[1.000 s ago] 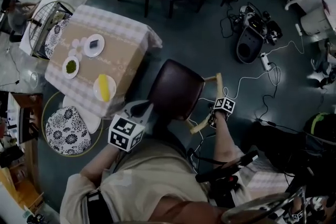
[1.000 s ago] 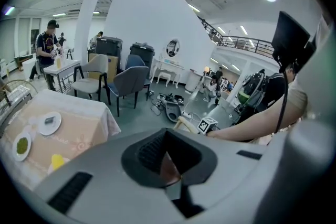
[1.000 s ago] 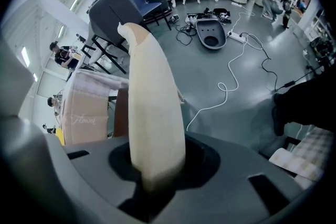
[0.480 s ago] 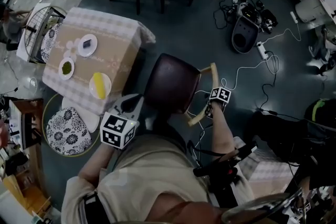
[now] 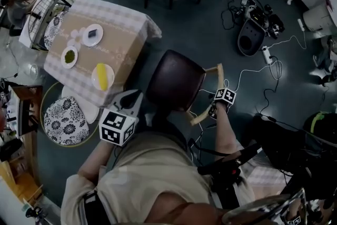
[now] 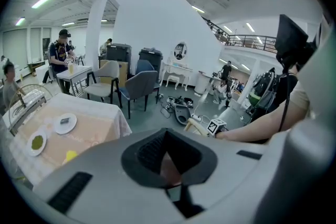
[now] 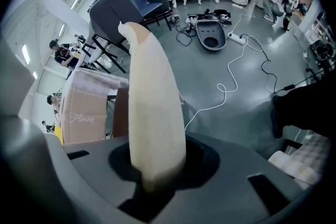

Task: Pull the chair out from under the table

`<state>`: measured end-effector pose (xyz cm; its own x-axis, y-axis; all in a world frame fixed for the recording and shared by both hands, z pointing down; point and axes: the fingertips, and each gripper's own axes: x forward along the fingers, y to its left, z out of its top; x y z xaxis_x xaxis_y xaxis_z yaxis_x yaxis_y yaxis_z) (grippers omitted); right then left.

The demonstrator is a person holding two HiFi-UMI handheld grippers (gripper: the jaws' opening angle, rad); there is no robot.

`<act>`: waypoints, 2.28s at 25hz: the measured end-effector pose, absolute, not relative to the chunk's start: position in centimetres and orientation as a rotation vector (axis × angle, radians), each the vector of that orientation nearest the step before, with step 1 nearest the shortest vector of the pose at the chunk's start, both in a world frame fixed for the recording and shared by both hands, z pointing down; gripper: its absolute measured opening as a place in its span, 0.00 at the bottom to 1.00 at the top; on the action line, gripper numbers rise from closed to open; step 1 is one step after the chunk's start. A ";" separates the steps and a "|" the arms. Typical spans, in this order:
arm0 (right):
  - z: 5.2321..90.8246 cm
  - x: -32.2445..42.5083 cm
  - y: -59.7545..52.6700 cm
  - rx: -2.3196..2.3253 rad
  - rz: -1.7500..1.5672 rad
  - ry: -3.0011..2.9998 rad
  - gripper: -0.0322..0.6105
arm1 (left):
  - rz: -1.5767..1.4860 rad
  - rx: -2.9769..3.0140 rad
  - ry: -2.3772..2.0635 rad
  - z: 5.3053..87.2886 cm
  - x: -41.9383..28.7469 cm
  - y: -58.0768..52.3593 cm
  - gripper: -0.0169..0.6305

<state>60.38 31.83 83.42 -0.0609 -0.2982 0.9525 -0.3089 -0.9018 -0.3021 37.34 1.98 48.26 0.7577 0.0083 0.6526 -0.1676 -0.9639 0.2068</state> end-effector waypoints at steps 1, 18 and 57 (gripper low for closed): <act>83.4 60.4 31.8 2.141 2.176 -0.697 0.21 | 0.998 2.697 -0.138 48.3 37.2 1.8 0.04; 80.7 62.4 31.6 2.237 1.930 -0.765 0.47 | 0.882 2.766 -0.064 47.7 39.9 1.5 0.04; 43.8 45.1 5.9 2.446 0.920 -1.943 0.07 | 0.465 2.850 0.255 40.5 37.1 -3.8 0.04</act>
<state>45.09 5.87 43.83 0.1312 -0.9258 0.3545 -0.8610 -0.2837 -0.4221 37.12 -3.81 40.53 0.9340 0.2092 0.2897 0.1322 -0.9555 0.2636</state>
